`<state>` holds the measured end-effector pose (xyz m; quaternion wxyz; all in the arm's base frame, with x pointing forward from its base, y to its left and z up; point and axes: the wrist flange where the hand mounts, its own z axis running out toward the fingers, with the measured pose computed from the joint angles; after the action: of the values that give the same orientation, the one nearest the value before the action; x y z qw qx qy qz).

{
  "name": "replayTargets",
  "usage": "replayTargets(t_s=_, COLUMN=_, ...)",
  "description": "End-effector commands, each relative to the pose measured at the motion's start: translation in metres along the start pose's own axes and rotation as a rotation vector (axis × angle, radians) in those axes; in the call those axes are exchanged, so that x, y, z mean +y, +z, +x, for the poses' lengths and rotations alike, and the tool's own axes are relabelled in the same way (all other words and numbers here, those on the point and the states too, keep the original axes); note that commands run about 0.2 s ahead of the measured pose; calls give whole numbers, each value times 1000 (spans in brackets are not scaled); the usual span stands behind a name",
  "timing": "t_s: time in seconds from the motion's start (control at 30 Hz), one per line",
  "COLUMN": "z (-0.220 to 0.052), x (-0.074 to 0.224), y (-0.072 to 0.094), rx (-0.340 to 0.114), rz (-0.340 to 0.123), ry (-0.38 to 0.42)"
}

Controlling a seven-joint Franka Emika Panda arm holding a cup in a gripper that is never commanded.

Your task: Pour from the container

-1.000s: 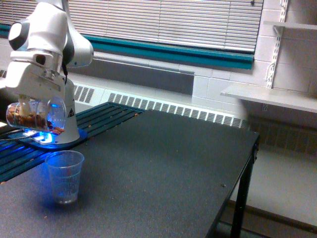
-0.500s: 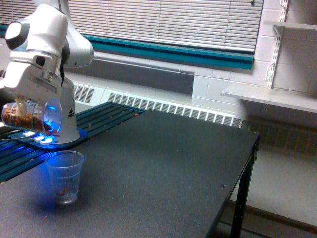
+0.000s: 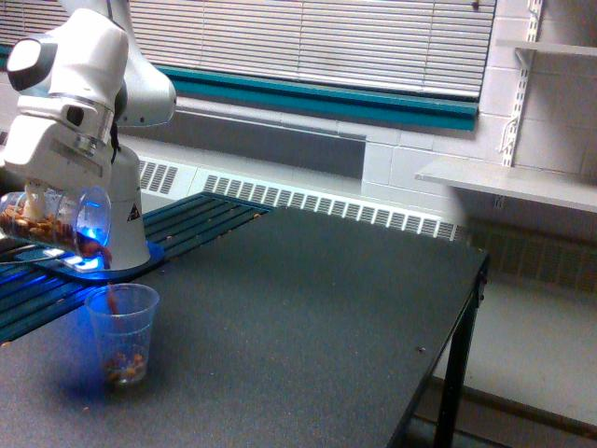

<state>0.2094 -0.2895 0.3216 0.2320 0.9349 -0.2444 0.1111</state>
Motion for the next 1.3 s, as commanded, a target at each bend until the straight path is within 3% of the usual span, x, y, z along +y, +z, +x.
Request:
replayTargets(t_s=0.03, z=3, x=1, y=0, rx=-2, rz=-17, ry=1)
replayTargets(t_s=1.3, z=13, x=4, y=-5, rx=-8, rz=-94, ry=-101)
